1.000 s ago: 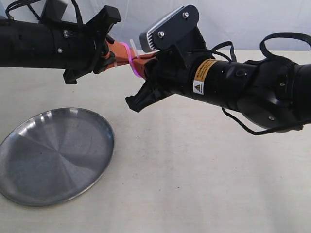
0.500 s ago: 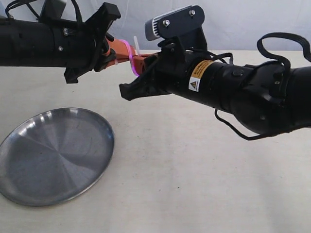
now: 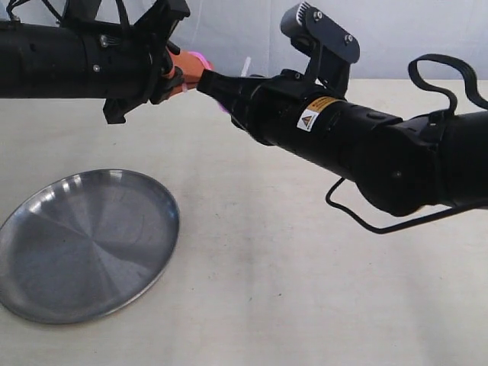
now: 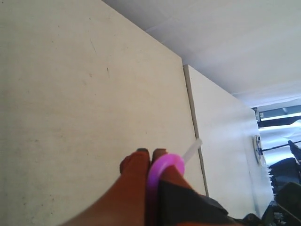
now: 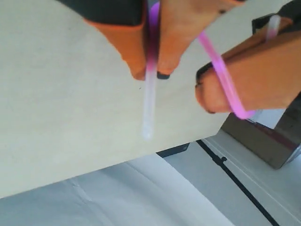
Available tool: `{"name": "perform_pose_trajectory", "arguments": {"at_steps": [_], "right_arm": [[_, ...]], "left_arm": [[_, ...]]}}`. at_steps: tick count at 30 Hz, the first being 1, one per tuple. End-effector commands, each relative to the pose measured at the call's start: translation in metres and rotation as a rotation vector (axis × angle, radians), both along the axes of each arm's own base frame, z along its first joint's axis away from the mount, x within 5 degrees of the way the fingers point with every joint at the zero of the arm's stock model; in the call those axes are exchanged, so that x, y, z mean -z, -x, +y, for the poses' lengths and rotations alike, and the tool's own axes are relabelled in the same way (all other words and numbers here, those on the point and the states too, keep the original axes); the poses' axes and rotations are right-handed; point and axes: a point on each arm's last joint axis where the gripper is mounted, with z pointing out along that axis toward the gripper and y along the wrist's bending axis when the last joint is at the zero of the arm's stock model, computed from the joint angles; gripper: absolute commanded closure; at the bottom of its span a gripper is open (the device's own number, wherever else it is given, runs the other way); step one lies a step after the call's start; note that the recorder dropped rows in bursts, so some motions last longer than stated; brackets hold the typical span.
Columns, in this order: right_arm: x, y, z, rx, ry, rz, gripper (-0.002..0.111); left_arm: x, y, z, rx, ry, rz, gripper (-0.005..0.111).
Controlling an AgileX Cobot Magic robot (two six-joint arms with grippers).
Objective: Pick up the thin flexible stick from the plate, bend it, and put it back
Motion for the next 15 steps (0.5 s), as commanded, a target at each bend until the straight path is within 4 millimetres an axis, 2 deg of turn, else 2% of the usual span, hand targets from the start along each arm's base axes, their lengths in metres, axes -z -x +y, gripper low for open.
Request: {"name": "perform_pose_trajectory", "arguments": {"at_steps": [1, 3, 5, 9, 11, 15], "right_arm": [[0.029, 0.011, 0.0, -0.031, 0.079, 0.184, 0.109], [0.029, 0.011, 0.0, -0.018, 0.055, 0.203, 0.105], [0.029, 0.011, 0.0, -0.012, 0.044, 0.211, 0.094], [0.025, 0.012, 0.0, -0.009, 0.03, 0.208, 0.062], [0.02, 0.013, -0.001, -0.01, 0.02, 0.195, 0.057], [0.004, 0.016, -0.005, -0.011, -0.008, 0.153, 0.057]], "left_arm": [[-0.022, -0.005, 0.004, -0.089, 0.105, -0.015, 0.107], [-0.022, -0.006, 0.005, -0.091, 0.096, -0.023, 0.107], [-0.021, -0.007, 0.006, -0.099, 0.076, -0.041, 0.107], [-0.019, -0.011, 0.011, -0.149, 0.009, -0.083, 0.107], [-0.017, -0.013, 0.014, -0.167, -0.065, -0.117, 0.107], [-0.013, -0.015, 0.019, -0.18, -0.188, -0.176, 0.107]]}}
